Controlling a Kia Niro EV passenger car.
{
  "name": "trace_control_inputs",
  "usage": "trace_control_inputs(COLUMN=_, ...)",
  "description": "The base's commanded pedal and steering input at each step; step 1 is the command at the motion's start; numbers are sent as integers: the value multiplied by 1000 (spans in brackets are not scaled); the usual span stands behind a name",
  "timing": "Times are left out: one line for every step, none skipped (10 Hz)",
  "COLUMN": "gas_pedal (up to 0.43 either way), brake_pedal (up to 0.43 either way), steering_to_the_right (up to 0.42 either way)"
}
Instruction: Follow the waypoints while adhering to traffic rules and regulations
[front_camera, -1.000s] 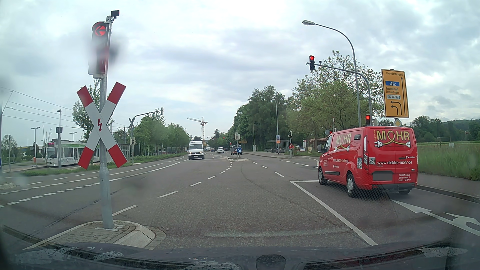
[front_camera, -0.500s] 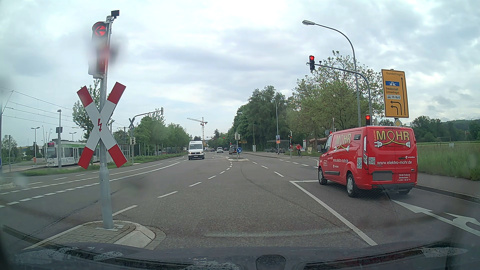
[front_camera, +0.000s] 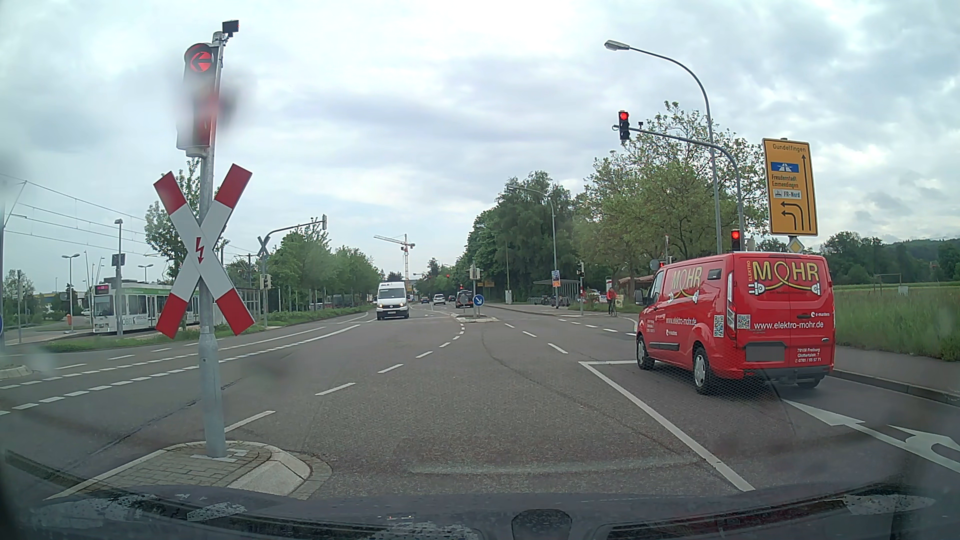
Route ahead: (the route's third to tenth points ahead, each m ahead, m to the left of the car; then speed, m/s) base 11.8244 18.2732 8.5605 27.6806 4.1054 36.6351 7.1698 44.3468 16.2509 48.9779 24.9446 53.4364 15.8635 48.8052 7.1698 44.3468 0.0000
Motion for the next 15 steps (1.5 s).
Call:
trace_control_inputs(gas_pedal=0, brake_pedal=0, steering_to_the_right=12)
trace_control_inputs(gas_pedal=0, brake_pedal=0, steering_to_the_right=12)
trace_control_inputs(gas_pedal=0, brake_pedal=0, steering_to_the_right=12)
trace_control_inputs(gas_pedal=0, brake_pedal=0, steering_to_the_right=12)
trace_control_inputs(gas_pedal=87, brake_pedal=0, steering_to_the_right=12)
trace_control_inputs(gas_pedal=220, brake_pedal=0, steering_to_the_right=12)
trace_control_inputs(gas_pedal=220, brake_pedal=0, steering_to_the_right=12)
trace_control_inputs(gas_pedal=228, brake_pedal=0, steering_to_the_right=13)
trace_control_inputs(gas_pedal=248, brake_pedal=0, steering_to_the_right=13)
trace_control_inputs(gas_pedal=260, brake_pedal=0, steering_to_the_right=13)
trace_control_inputs(gas_pedal=268, brake_pedal=0, steering_to_the_right=13)
trace_control_inputs(gas_pedal=280, brake_pedal=0, steering_to_the_right=13)
trace_control_inputs(gas_pedal=287, brake_pedal=0, steering_to_the_right=13)
trace_control_inputs(gas_pedal=287, brake_pedal=0, steering_to_the_right=13)
trace_control_inputs(gas_pedal=287, brake_pedal=0, steering_to_the_right=13)
